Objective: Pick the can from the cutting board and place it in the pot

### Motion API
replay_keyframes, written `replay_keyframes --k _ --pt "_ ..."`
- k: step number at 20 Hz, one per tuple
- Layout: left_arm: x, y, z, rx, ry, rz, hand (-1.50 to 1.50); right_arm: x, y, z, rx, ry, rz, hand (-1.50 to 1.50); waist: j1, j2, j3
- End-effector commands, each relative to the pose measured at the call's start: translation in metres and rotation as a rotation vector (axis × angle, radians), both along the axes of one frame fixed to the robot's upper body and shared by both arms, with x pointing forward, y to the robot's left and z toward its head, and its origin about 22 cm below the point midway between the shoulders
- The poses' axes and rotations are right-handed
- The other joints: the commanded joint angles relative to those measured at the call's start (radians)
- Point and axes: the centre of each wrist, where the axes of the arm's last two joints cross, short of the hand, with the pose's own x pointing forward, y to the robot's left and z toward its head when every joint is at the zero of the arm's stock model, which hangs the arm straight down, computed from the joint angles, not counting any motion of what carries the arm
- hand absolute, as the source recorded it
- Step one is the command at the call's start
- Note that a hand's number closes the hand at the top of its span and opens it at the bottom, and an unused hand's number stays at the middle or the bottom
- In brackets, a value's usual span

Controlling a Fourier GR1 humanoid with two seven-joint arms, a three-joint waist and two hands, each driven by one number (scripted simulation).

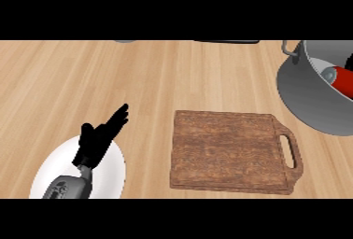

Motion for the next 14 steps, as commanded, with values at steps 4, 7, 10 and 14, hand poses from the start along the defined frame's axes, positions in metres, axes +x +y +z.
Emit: replay_keyframes --k 4,7,10,14 --pt "-0.001 -0.011 0.002 0.0 -0.009 0.014 0.0 0.014 0.023 -0.015 -0.046 0.326 -0.158 -1.5 -0.002 0.0 0.001" --pt "-0.006 -0.003 -0.003 -0.011 0.004 0.008 0.0 0.016 0.043 -0.045 0.018 0.296 -0.113 -1.5 -0.004 0.002 0.002" --pt "0.001 -0.007 0.0 -0.022 -0.014 0.023 0.0 0.031 0.058 -0.024 0.288 0.116 -0.031 -1.5 -0.018 -0.003 0.003" --pt "0.003 0.006 -0.003 0.0 -0.002 0.031 0.0 0.036 0.065 -0.02 0.585 -0.131 -0.014 -1.5 -0.032 -0.004 0.004"
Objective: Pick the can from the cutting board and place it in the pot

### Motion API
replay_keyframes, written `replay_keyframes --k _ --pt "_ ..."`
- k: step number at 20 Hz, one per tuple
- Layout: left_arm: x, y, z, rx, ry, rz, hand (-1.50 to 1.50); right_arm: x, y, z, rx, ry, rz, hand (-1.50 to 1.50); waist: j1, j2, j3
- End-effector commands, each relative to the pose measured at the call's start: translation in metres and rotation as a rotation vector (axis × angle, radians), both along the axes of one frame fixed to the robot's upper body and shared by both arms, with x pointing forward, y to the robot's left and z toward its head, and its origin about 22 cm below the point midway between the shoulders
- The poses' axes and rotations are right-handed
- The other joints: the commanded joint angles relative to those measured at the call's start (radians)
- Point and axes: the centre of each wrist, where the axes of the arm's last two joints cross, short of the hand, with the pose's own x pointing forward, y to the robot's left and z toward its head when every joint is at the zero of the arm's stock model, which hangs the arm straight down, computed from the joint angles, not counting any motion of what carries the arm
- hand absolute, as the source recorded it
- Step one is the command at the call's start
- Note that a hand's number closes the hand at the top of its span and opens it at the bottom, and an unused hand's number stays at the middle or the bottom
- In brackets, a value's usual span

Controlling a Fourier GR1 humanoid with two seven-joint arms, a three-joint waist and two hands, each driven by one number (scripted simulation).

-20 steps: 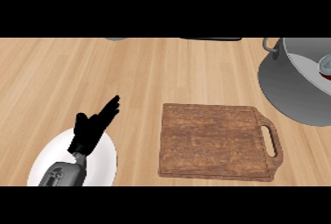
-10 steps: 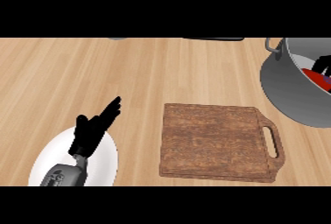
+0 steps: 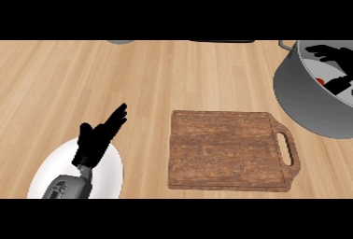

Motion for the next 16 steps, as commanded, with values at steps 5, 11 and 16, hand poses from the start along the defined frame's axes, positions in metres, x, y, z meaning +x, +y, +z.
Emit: replay_keyframes --k 5,11,16 --pt "-0.002 -0.001 -0.004 -0.013 0.003 0.013 0.0 0.006 -0.014 0.042 0.503 -0.374 -0.189 -1.5 -0.004 0.002 0.0" --pt "-0.001 0.009 0.012 0.005 0.0 0.002 0.0 -0.031 -0.078 0.061 0.624 -0.547 -0.347 -1.5 -0.007 0.0 0.0" --pt "-0.012 0.02 -0.002 -0.01 -0.021 0.007 0.0 -0.063 -0.116 0.065 0.706 -0.617 -0.332 -1.5 0.004 0.008 0.001"
